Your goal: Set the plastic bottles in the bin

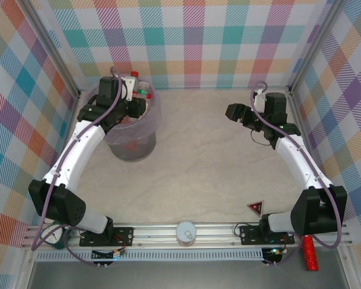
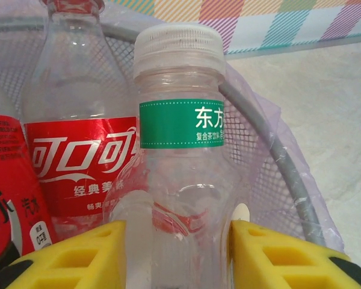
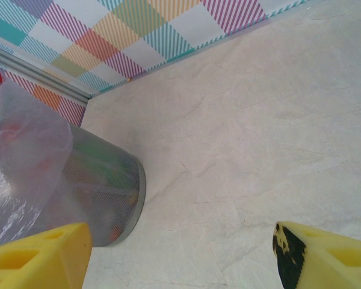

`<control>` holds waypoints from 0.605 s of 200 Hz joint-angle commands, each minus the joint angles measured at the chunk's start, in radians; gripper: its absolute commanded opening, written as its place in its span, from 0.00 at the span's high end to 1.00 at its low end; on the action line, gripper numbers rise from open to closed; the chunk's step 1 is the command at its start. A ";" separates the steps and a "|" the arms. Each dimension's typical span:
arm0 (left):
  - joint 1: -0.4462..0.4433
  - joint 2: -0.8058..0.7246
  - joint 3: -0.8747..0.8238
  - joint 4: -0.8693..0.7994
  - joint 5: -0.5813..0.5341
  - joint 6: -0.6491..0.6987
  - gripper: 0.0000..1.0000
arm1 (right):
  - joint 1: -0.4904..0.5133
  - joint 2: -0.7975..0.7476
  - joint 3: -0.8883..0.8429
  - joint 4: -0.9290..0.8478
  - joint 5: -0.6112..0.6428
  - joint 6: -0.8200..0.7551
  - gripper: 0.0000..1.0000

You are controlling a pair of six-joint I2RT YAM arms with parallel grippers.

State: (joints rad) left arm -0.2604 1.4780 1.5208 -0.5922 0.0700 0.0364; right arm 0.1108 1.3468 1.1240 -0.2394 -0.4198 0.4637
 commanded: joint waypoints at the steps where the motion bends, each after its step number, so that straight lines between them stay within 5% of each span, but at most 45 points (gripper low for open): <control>1: 0.001 0.050 -0.040 -0.077 0.047 -0.029 0.57 | -0.007 0.001 0.025 0.021 -0.014 -0.002 0.21; 35: 0.001 0.039 0.023 -0.144 0.008 -0.014 0.53 | -0.007 -0.001 0.025 0.020 -0.015 -0.005 0.21; 69: 0.007 0.039 0.162 -0.245 -0.024 0.004 0.39 | -0.008 0.003 0.025 0.025 -0.022 -0.002 0.21; 121: 0.057 0.051 0.355 -0.366 -0.044 -0.009 0.01 | -0.008 0.011 0.026 0.028 -0.028 -0.002 0.21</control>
State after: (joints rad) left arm -0.2447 1.5345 1.8038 -0.8711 0.0479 0.0463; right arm 0.1104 1.3472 1.1240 -0.2317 -0.4248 0.4637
